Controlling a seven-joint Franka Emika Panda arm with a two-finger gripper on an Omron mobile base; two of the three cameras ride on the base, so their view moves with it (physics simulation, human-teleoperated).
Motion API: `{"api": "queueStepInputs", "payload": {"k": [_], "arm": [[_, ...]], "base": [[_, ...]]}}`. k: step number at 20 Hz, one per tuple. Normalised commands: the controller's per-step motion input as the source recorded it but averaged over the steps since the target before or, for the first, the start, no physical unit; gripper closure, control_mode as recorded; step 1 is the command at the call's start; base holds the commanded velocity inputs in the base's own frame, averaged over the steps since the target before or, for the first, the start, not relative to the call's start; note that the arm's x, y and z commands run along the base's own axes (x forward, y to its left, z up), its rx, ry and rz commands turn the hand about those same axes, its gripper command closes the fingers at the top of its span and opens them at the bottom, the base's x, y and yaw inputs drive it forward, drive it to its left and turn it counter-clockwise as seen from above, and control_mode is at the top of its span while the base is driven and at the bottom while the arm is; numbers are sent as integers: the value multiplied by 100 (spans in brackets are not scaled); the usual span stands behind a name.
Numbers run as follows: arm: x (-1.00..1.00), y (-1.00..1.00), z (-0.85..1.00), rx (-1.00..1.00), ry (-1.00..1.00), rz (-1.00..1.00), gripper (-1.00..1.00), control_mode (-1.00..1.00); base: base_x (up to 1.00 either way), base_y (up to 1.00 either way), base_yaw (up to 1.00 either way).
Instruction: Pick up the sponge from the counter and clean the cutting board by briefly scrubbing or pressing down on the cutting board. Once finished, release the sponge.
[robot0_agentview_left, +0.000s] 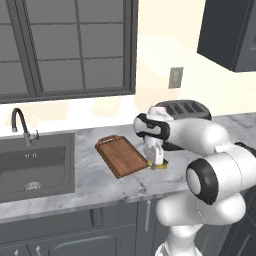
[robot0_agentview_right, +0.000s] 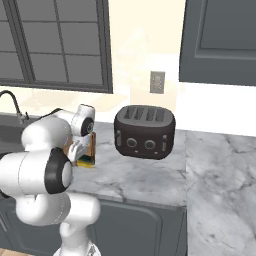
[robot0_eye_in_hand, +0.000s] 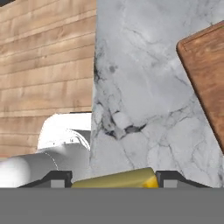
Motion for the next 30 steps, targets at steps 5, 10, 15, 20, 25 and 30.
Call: {"api": "queueStepInputs", "payload": {"k": [5, 10, 15, 20, 25, 30], "arm": [[1, -60, -15, -3, 2, -19, 100, -100], [3, -23, -19, 0, 0, -9, 100, -100], [8, -11, -29, -1, 0, -6, 100, -100], [23, 0, -25, -4, 0, -4, 100, -100], [14, 0, -21, -4, 0, -4, -100, -100], [0, -5, -8, 0, 0, -6, -100, -100]], "base": [[0, 0, 0], [0, 0, 0], [0, 0, 0], [0, 0, 0], [0, 0, 0], [0, 0, 0]]}}
